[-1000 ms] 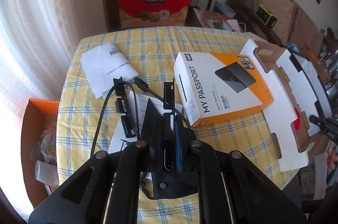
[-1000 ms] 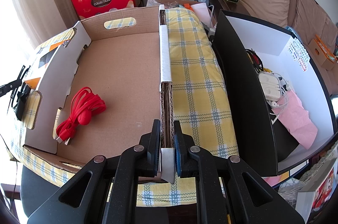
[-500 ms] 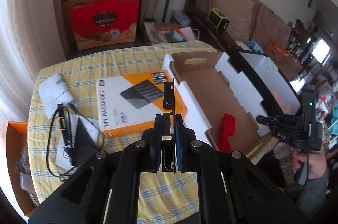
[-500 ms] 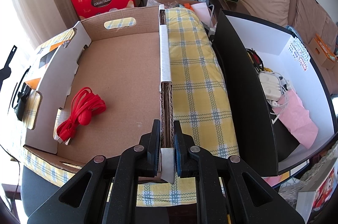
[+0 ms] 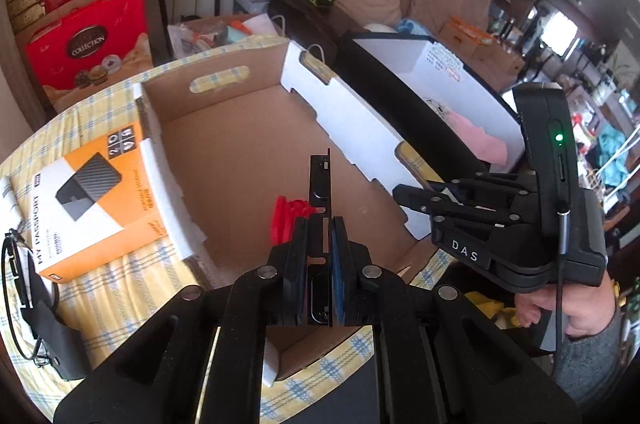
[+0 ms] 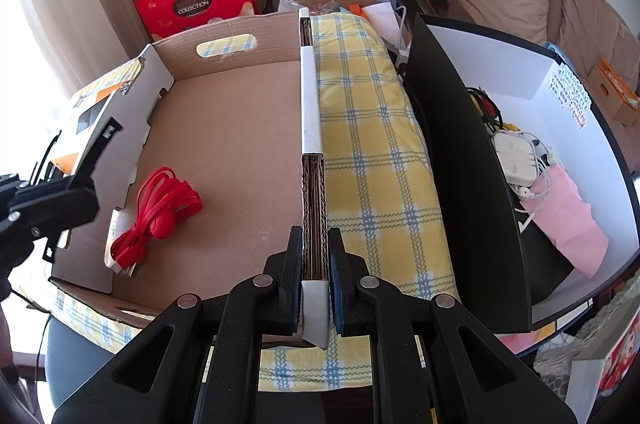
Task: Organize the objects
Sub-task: 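Carry the black bracket into the cardboard box and release it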
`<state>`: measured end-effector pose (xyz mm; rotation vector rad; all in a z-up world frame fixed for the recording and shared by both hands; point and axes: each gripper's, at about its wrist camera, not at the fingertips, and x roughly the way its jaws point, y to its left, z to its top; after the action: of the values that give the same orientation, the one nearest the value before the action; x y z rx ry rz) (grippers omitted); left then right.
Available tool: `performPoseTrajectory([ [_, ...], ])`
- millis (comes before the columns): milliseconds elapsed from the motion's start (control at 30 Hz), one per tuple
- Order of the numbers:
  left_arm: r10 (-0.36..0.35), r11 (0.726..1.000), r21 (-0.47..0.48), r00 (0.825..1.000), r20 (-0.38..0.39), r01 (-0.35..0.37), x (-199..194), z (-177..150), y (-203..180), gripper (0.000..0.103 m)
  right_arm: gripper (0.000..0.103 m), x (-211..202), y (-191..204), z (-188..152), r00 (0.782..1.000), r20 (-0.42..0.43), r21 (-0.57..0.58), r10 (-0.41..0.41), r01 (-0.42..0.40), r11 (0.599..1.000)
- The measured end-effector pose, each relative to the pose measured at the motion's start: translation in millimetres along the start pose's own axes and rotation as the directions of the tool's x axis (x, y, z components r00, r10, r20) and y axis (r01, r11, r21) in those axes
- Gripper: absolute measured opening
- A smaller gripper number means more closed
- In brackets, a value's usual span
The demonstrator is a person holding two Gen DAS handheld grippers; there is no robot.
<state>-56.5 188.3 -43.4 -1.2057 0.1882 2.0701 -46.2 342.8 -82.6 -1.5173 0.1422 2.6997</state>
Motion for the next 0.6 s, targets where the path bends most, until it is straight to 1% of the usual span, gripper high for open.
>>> performPoseTrajectory([
  [233, -0.015, 0.999, 0.028, 0.998, -0.064, 0.017, 32.0, -4.5, -14.6, 0.01, 0.01, -0.2, -1.0, 0.4, 1.0, -0.001, 0.001, 0.004, -0.004, 1.0],
  [400, 0.0, 0.999, 0.047, 0.996, -0.09, 0.004, 41.8, -7.5, -19.0, 0.01, 0.01, -0.3, -1.3, 0.4, 1.0, -0.002, 0.001, 0.004, -0.004, 1.0],
  [433, 0.004, 0.999, 0.046, 0.996, -0.088, 0.0, 41.5, -7.6, -18.8, 0.011, 0.01, -0.4, -1.2, 0.4, 1.0, -0.002, 0.002, 0.004, -0.004, 1.0],
  [500, 0.01, 0.999, 0.036, 0.996, -0.089, -0.007, 40.9, -7.3, -16.8, 0.02, 0.011, -0.4, -1.3, 0.5, 1.0, -0.001, 0.002, 0.004, -0.004, 1.0],
  [533, 0.01, 1.0, 0.03, 0.996, -0.085, -0.008, 39.4, -6.7, -15.3, 0.026, 0.011, -0.5, -1.3, 0.5, 1.0, -0.001, 0.002, 0.004, -0.004, 1.0],
  [567, 0.009, 1.0, 0.025, 0.997, -0.079, -0.007, 37.0, -6.3, -13.8, 0.029, 0.01, -0.5, -1.4, 0.5, 1.0, -0.001, 0.003, 0.005, -0.005, 1.0],
  [600, 0.005, 1.0, 0.018, 0.997, -0.073, -0.004, 33.9, -5.8, -12.0, 0.029, 0.011, -0.5, -1.4, 0.6, 1.0, -0.002, 0.002, 0.004, -0.004, 1.0],
])
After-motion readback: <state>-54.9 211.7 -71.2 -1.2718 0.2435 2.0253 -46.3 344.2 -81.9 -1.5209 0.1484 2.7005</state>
